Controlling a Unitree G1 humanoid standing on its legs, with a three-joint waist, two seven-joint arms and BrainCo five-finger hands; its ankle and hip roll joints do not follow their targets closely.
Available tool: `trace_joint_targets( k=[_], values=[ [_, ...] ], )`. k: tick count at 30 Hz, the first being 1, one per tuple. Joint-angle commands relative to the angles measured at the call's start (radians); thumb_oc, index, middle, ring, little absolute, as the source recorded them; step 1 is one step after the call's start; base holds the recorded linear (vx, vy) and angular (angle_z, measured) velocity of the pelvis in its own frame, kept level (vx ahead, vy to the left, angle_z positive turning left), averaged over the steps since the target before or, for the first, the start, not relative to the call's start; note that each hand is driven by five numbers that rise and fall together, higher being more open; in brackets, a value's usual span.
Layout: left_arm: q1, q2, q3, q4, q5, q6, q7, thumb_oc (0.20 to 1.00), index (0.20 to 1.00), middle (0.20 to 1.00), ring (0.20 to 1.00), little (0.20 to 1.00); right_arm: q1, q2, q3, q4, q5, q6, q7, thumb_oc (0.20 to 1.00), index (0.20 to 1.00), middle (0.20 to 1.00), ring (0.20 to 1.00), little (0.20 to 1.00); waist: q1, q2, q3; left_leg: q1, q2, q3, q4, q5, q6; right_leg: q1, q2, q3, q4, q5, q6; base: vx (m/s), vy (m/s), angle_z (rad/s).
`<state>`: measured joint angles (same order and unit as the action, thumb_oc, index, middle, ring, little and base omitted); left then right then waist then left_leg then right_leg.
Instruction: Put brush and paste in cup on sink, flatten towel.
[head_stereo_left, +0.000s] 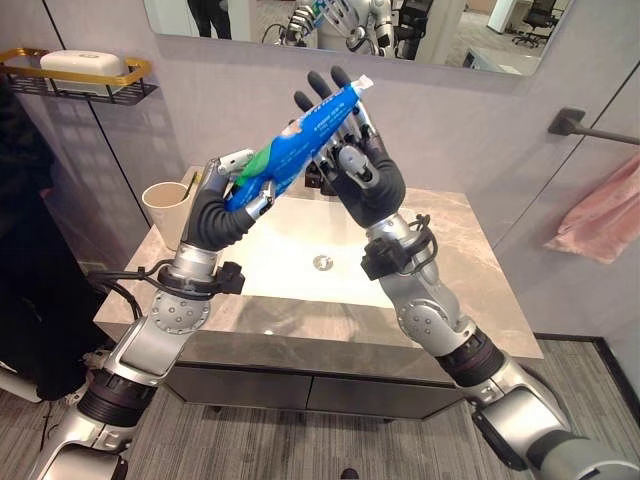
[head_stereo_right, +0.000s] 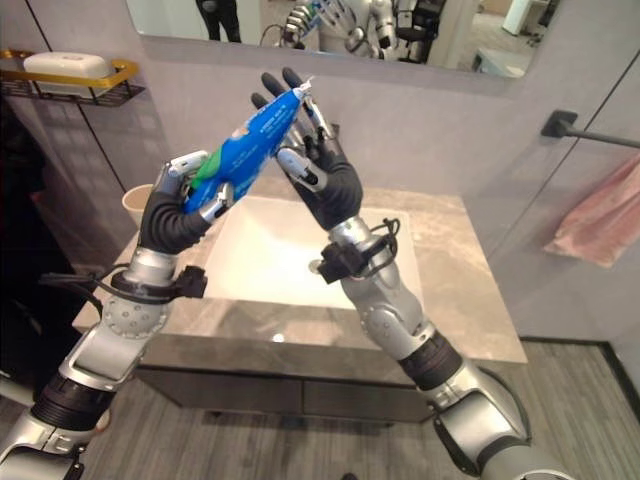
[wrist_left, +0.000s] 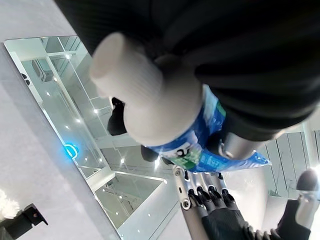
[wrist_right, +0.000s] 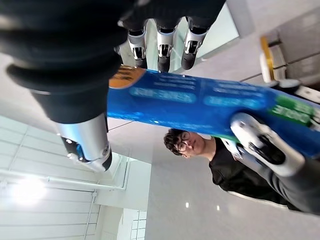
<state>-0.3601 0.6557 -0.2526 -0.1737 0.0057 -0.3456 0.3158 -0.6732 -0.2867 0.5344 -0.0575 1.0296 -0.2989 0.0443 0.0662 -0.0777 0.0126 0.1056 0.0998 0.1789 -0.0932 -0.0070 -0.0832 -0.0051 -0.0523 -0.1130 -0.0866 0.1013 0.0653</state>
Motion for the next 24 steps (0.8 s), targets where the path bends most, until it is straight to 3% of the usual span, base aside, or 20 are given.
trace_joint_targets(
  k=[1,4,5,8,10,12,15,16,17,19,24],
  values=[
    [-0.068,0.052,-0.023,0.002,-0.012,-0.030,-0.004,0.200,0.200,0.200,0.200,0.200,-0.042,0.000,-0.014,-0.016,0.024,-0.014,0.004,0.887,0.887,0.887,0.887,0.887,-0.003,-0.038,-0.041,-0.051,-0.003,0.014,0.006,0.036,-0.006,0.031,-0.091,-0.007,0.071,-0.057,0.075,0.00,0.000,0.00],
    [-0.067,0.063,-0.033,-0.004,-0.003,-0.028,-0.010,0.200,0.200,0.200,0.200,0.200,-0.039,-0.012,-0.005,-0.003,0.020,-0.003,-0.001,0.944,0.944,0.944,0.944,0.944,-0.006,-0.037,-0.042,-0.049,-0.003,0.017,0.006,0.035,-0.007,0.031,-0.090,-0.005,0.071,-0.056,0.076,0.00,0.000,0.00],
    [-0.069,0.066,-0.038,-0.005,0.000,-0.027,-0.011,0.200,0.200,0.200,0.200,0.200,-0.038,-0.013,-0.002,0.006,0.020,0.001,-0.005,1.000,1.000,1.000,1.000,1.000,-0.007,-0.036,-0.041,-0.049,-0.002,0.018,0.006,0.036,-0.007,0.031,-0.090,-0.004,0.070,-0.056,0.076,0.00,0.000,0.00],
    [-0.076,0.078,-0.054,-0.008,0.010,-0.025,-0.018,0.200,0.200,0.200,0.200,0.200,-0.037,-0.019,0.004,0.015,0.021,0.010,-0.013,1.000,1.000,1.000,1.000,1.000,-0.009,-0.035,-0.043,-0.048,-0.001,0.018,0.006,0.036,-0.007,0.029,-0.089,0.001,0.070,-0.054,0.076,0.00,-0.002,-0.02],
    [-0.078,0.087,-0.067,-0.007,0.013,-0.020,-0.027,0.200,0.200,0.200,0.200,0.200,-0.036,-0.016,0.005,0.025,0.021,0.012,-0.019,0.953,0.953,0.953,0.953,0.953,-0.010,-0.034,-0.044,-0.048,-0.001,0.020,0.006,0.037,-0.007,0.028,-0.088,0.004,0.069,-0.054,0.076,-0.02,-0.009,-0.15],
    [-0.079,0.090,-0.075,-0.005,0.014,-0.019,-0.031,0.200,0.200,0.200,0.200,0.200,-0.036,-0.014,0.003,0.032,0.021,0.012,-0.023,0.868,0.868,0.868,0.868,0.868,-0.011,-0.033,-0.044,-0.048,-0.001,0.022,0.006,0.036,-0.008,0.028,-0.088,0.005,0.068,-0.053,0.077,-0.02,-0.008,-0.07],
    [-0.078,0.091,-0.094,-0.002,0.011,-0.016,-0.044,0.200,0.200,0.200,0.200,0.200,-0.038,-0.009,0.003,0.043,0.020,0.014,-0.030,0.464,0.464,0.464,0.464,0.464,-0.011,-0.032,-0.043,-0.046,0.002,0.028,0.006,0.037,-0.009,0.026,-0.087,0.007,0.065,-0.050,0.077,-0.01,-0.004,0.00],
    [-0.076,0.090,-0.096,-0.001,0.012,-0.016,-0.046,0.200,0.200,0.200,0.200,0.200,-0.038,-0.006,0.002,0.046,0.020,0.013,-0.033,0.413,0.413,0.413,0.413,0.413,-0.012,-0.032,-0.044,-0.046,0.002,0.029,0.006,0.037,-0.008,0.025,-0.087,0.007,0.065,-0.049,0.077,0.00,0.000,0.00],
    [-0.072,0.088,-0.100,-0.002,0.010,-0.015,-0.049,0.200,0.200,0.200,0.200,0.200,-0.036,-0.002,-0.003,0.047,0.018,0.009,-0.038,0.288,0.288,0.288,0.288,0.288,-0.012,-0.032,-0.042,-0.046,0.002,0.029,0.006,0.037,-0.008,0.025,-0.086,0.011,0.063,-0.047,0.077,0.00,0.000,0.00],
    [-0.066,0.086,-0.102,-0.001,0.008,-0.012,-0.053,0.200,0.200,0.200,0.200,0.200,-0.032,-0.002,-0.008,0.045,0.014,0.004,-0.047,0.200,0.200,0.200,0.200,0.200,-0.013,-0.032,-0.041,-0.047,0.003,0.029,0.006,0.038,-0.009,0.024,-0.085,0.012,0.063,-0.046,0.077,0.00,0.000,0.00],
    [-0.033,0.071,-0.090,0.005,0.006,-0.006,-0.044,0.200,0.200,0.200,0.200,0.200,-0.025,0.003,-0.029,0.046,-0.001,-0.011,-0.071,0.200,0.200,0.200,0.200,0.200,-0.012,-0.031,-0.038,-0.049,0.003,0.030,0.006,0.039,-0.008,0.023,-0.084,0.016,0.059,-0.042,0.077,0.00,0.000,0.00]
  ],
)
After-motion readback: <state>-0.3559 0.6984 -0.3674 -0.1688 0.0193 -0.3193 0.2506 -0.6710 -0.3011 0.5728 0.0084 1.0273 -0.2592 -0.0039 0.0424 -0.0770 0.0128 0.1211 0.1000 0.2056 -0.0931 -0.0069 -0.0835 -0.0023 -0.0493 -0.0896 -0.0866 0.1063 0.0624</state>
